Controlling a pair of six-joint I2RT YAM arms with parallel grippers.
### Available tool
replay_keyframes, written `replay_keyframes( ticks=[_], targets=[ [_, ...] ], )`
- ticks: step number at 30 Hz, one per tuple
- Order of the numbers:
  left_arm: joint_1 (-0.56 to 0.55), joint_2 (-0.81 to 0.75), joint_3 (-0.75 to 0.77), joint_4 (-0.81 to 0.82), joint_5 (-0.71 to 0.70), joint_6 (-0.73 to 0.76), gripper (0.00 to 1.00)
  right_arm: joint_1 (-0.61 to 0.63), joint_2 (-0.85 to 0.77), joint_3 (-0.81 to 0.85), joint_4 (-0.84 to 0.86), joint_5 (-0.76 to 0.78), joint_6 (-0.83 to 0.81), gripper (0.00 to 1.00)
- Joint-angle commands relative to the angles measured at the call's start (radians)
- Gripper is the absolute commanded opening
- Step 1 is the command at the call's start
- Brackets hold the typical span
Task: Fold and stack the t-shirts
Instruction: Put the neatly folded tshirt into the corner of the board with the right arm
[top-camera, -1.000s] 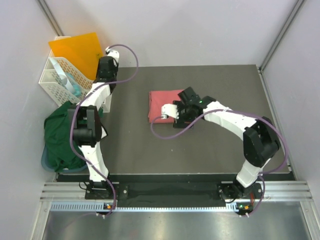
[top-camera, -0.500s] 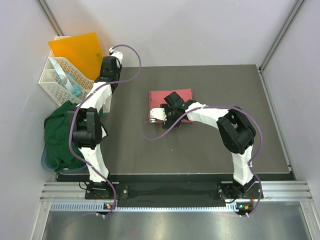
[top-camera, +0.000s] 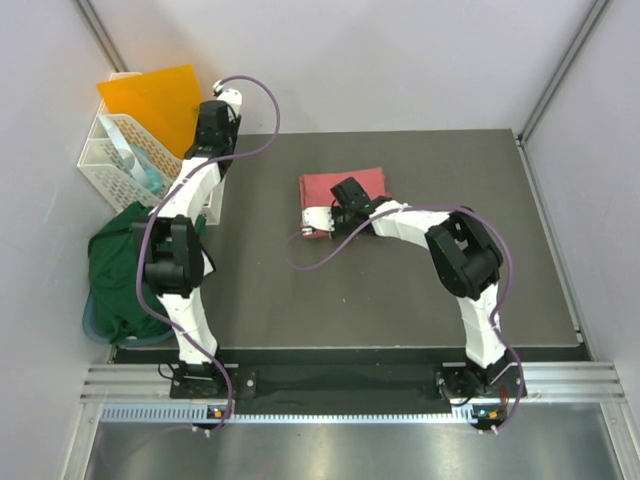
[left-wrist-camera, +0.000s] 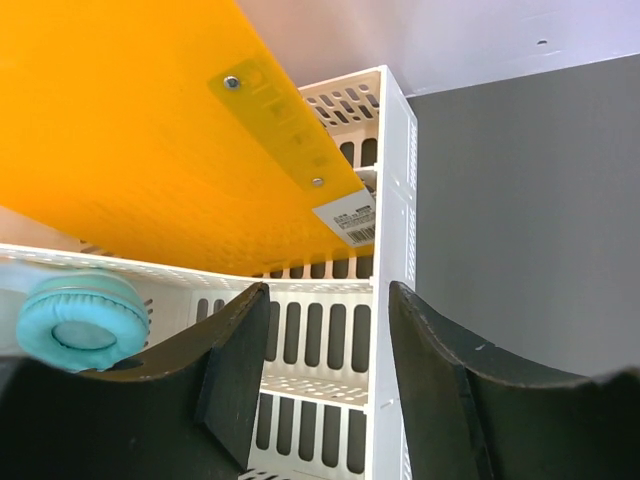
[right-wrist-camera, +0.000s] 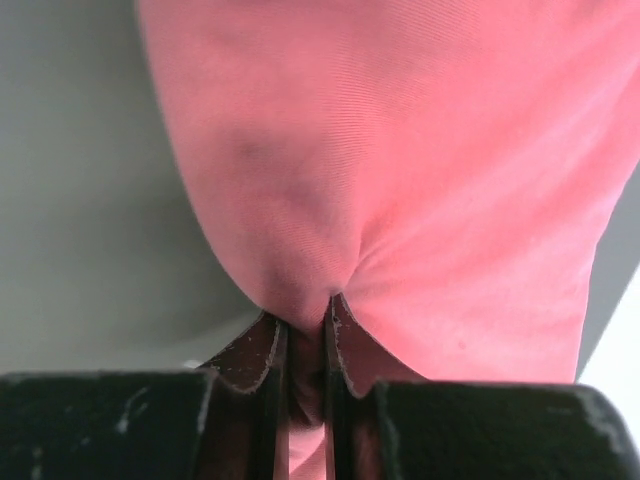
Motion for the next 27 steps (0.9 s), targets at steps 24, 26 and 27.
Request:
replay_keyframes(
  ticks=[24,26,27],
  targets=[
    [0.011,0.06,0.1,0.049,0.039,-0.005,0.57,-0.575,0.208,0.19,0.079,0.31,-0.35,0.0],
    [0.011,0.06,0.095,0.054,0.036,0.003,0.57,-0.606,0.228,0.2,0.105,0.33,-0.38,0.0],
    [0.011,0.06,0.095,0.055,0.035,0.005,0.57,-0.617,0.233,0.211,0.112,0.336,-0.387,0.0]
  ],
)
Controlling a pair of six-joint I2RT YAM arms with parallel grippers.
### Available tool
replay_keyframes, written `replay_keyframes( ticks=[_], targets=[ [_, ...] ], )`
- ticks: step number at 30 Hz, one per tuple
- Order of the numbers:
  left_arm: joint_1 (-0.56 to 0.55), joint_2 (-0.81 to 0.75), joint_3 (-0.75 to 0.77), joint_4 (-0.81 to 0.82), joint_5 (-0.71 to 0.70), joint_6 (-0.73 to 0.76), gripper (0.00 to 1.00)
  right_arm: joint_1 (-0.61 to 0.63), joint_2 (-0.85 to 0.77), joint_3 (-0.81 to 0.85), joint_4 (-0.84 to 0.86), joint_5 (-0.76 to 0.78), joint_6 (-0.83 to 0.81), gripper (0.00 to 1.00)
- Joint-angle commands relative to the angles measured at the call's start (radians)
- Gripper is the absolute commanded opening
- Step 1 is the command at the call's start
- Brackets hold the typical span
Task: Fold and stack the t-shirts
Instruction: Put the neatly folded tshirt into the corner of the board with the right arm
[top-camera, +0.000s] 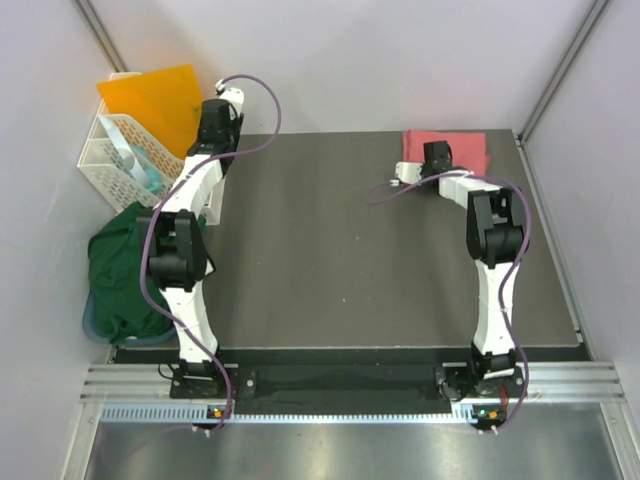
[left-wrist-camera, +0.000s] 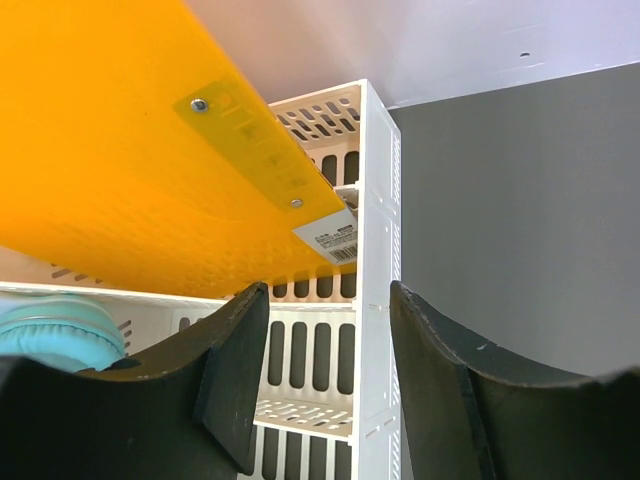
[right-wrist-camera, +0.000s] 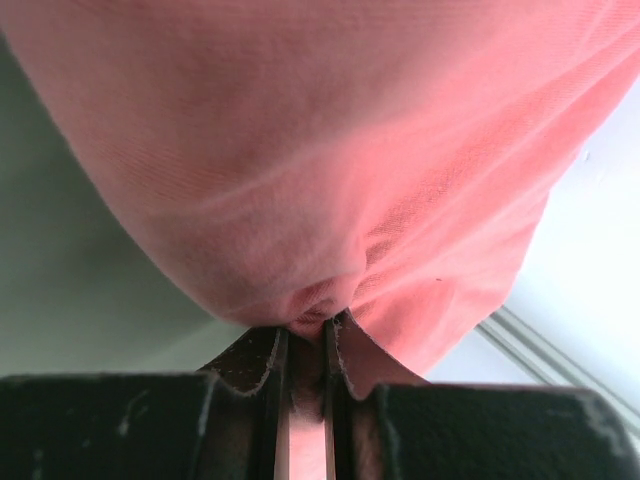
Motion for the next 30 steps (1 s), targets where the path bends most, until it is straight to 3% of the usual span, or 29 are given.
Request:
replay_keyframes(
  ticks=[1,10,20,30],
  targets=[
    [0.004,-0.004,0.036,0.053,-0.001,0.008,0.57,-0.105,0.067,0.044,0.022,0.09,-0.076,0.0],
    [0.004,0.007,0.056,0.044,-0.007,-0.009,0.57,-0.217,0.07,0.022,0.093,0.11,-0.188,0.0],
    [0.002,0.021,0.08,0.033,-0.012,-0.018,0.57,-0.252,0.085,-0.01,0.203,0.114,-0.284,0.0],
    [0.001,0.039,0.111,0.025,-0.016,-0.015,0.57,-0.243,0.071,-0.191,0.496,0.049,-0.483,0.0]
  ],
)
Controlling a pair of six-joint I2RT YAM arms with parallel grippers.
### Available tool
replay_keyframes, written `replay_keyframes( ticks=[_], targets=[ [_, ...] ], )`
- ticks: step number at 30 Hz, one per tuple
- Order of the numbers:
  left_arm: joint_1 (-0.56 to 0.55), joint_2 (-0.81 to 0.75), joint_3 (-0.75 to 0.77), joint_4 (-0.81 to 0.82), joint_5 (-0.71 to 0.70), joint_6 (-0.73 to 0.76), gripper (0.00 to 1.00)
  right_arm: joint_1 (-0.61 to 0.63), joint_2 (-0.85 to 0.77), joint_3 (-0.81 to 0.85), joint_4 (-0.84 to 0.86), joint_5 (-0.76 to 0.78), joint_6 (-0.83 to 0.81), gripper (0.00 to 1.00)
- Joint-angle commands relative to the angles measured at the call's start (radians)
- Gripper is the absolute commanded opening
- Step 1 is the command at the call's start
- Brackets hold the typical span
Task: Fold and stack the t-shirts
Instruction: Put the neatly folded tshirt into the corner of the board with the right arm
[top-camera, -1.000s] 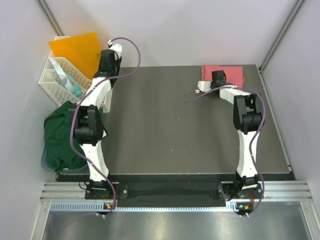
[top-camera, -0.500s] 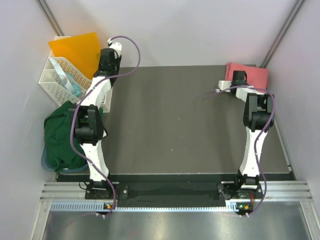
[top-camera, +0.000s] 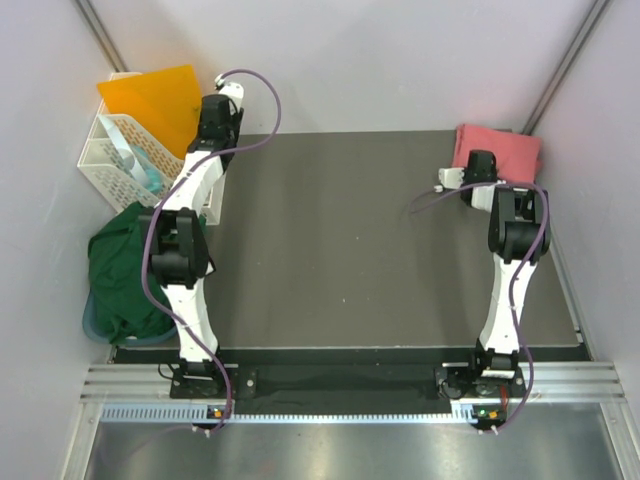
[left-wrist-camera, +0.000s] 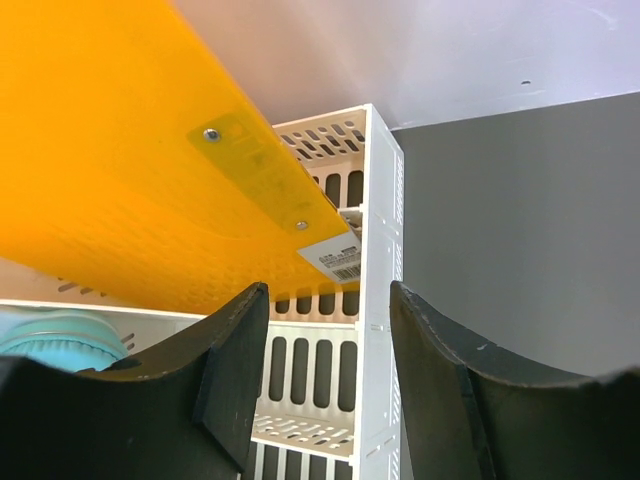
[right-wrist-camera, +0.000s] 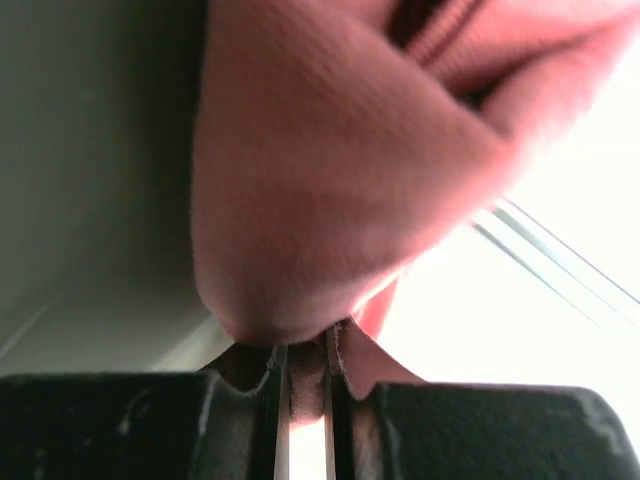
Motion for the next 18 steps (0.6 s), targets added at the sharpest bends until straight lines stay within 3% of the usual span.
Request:
replay_keyframes(
  ticks=[1,11,14,18],
  targets=[
    [0.001,0.014,0.06,0.033,-0.014,-0.011,0.57,-0.005,0.008,-0.089,0.123,-0.044,-0.151,0.0],
    [-0.004,0.032,0.087,0.024,-0.019,-0.012,0.57,-0.001,-0.043,-0.239,0.323,-0.184,-0.228,0.0],
    [-0.007,0.038,0.096,0.022,-0.019,-0.014,0.56,0.007,-0.055,-0.249,0.325,-0.19,-0.213,0.0],
    [-0.009,0.04,0.096,0.022,-0.017,-0.012,0.57,0.028,-0.092,-0.246,0.207,-0.182,-0.117,0.0]
  ],
)
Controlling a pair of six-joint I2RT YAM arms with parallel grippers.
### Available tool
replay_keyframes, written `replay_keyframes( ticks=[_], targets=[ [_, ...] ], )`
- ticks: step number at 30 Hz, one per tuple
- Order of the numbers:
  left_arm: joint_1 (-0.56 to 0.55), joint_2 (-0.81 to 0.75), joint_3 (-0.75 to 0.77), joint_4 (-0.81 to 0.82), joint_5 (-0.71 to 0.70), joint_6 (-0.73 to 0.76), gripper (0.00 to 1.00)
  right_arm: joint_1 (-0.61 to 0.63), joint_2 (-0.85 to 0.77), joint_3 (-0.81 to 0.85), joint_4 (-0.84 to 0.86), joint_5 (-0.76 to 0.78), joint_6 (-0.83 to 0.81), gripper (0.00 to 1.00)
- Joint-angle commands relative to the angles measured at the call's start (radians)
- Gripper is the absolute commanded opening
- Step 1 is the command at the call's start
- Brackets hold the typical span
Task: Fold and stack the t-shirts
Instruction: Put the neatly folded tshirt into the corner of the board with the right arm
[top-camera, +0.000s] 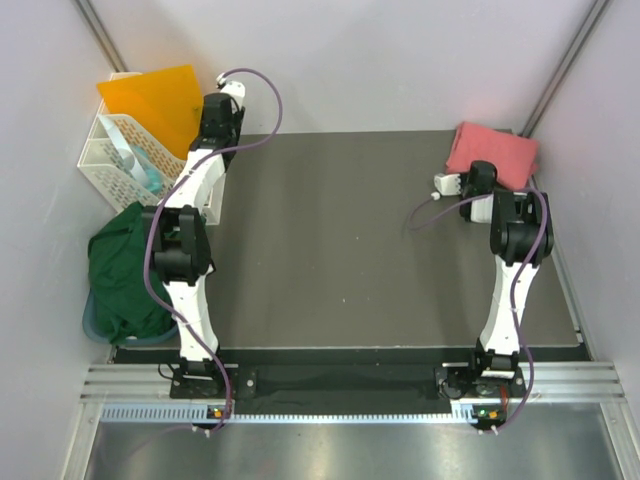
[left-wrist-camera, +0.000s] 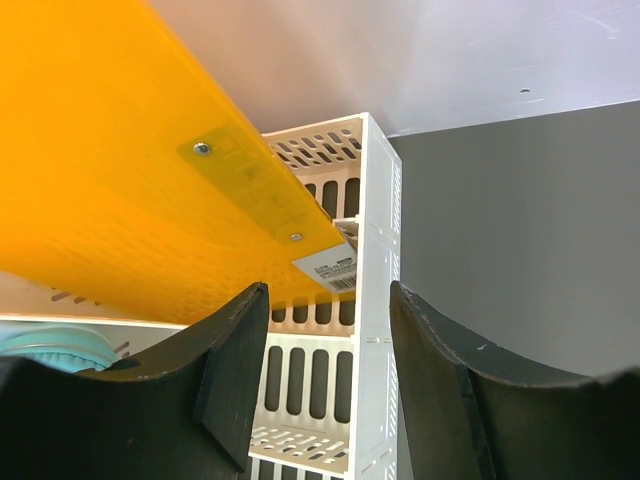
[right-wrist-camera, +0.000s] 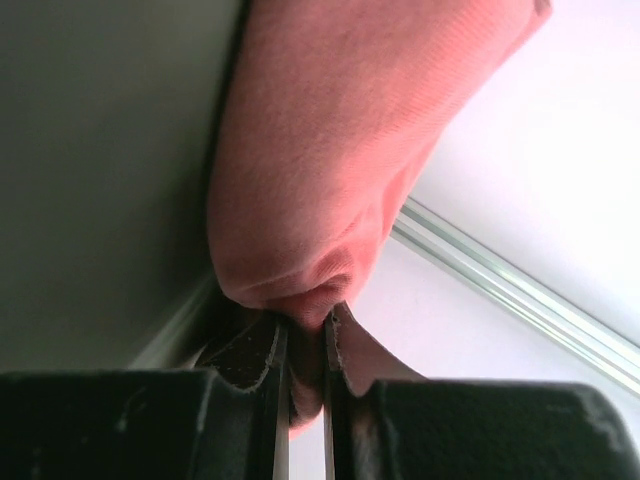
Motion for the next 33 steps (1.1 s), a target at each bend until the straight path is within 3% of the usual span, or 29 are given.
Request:
replay_keyframes(
  ticks=[1,6,11,18,19,20,21,22,23,31,33],
  targets=[
    [-0.005,-0.001,0.048,0.028,-0.011,-0.009,0.56,0.027,-0.064,-0.043,-0.175,-0.041,0.003,0.0],
    [-0.007,0.004,0.055,0.027,-0.007,-0.005,0.56,0.027,-0.083,-0.06,-0.218,-0.019,0.042,0.0],
    [-0.008,0.007,0.063,0.028,-0.005,-0.002,0.56,0.006,-0.089,-0.109,-0.166,-0.024,-0.033,0.0],
    [-0.01,0.001,0.058,0.028,-0.01,-0.002,0.57,-0.022,-0.011,-0.026,-0.176,0.117,-0.046,0.0],
    [-0.01,0.001,0.058,0.03,-0.01,0.002,0.56,-0.025,-0.006,-0.02,-0.165,0.133,-0.037,0.1],
    [-0.01,0.001,0.057,0.031,-0.011,0.005,0.57,-0.025,-0.006,-0.008,-0.177,0.142,-0.018,0.3],
    [-0.01,-0.001,0.055,0.034,-0.013,0.007,0.57,-0.023,-0.026,-0.001,-0.198,0.153,0.04,0.73],
    [-0.01,-0.002,0.054,0.034,-0.014,0.008,0.57,-0.02,-0.043,0.005,-0.229,0.148,0.078,0.89],
    [-0.01,-0.002,0.054,0.036,-0.014,0.01,0.57,-0.01,-0.061,0.005,-0.299,0.145,0.11,0.99],
    [-0.01,-0.005,0.048,0.047,-0.013,-0.004,0.57,0.069,-0.323,-0.057,-0.54,0.067,0.423,1.0],
    [-0.01,-0.007,0.055,0.047,-0.013,-0.001,0.57,0.132,-0.379,-0.023,-0.732,0.023,0.523,1.0]
  ],
)
